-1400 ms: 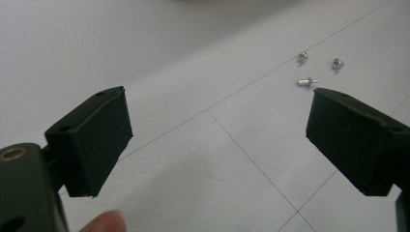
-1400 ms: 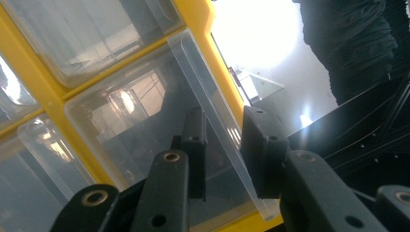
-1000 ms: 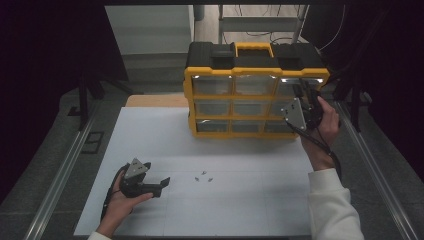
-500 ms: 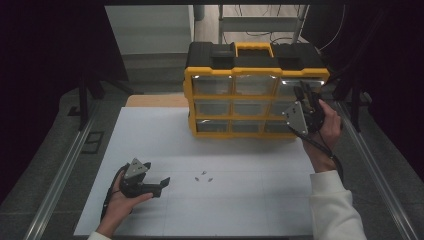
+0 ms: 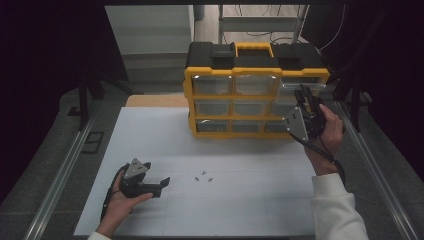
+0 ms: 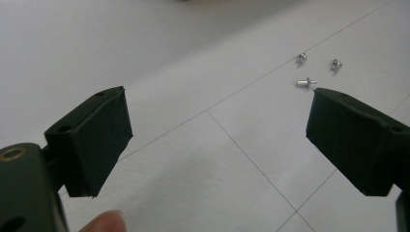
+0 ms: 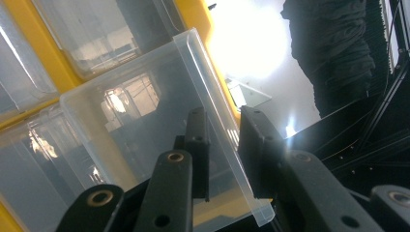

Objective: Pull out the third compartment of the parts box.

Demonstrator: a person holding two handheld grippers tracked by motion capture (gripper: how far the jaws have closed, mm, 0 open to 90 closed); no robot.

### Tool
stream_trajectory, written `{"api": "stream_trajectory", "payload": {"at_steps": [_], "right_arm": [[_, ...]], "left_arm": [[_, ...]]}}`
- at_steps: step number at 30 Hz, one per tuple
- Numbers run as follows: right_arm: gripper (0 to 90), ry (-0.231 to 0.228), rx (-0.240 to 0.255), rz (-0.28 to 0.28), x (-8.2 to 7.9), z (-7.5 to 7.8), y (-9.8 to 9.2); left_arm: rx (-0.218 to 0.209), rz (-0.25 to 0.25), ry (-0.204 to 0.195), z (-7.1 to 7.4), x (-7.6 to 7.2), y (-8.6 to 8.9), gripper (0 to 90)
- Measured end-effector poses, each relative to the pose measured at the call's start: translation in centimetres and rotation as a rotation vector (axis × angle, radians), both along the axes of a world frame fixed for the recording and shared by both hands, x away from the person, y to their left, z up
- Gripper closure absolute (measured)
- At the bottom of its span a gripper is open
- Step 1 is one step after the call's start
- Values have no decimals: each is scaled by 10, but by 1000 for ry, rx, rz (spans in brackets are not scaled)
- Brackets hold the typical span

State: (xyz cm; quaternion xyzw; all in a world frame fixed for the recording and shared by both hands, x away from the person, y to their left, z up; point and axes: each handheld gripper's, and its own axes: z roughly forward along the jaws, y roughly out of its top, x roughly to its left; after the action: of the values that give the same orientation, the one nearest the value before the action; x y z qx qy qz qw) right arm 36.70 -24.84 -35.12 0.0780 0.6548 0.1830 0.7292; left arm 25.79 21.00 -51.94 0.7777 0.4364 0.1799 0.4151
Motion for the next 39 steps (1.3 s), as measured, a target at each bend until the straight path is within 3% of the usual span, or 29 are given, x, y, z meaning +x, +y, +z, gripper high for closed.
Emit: {"api": "stream_trajectory", "payload": {"at_steps": [20,39], "right_arm": [[752,-17,-34,-4,-17,-1,0],[752,-17,-24,-6,-25,-2,-1]], "left_arm": [[-3,0,0,0,0,0,95],[-2,2,-1,0,-1,0,95]]}}
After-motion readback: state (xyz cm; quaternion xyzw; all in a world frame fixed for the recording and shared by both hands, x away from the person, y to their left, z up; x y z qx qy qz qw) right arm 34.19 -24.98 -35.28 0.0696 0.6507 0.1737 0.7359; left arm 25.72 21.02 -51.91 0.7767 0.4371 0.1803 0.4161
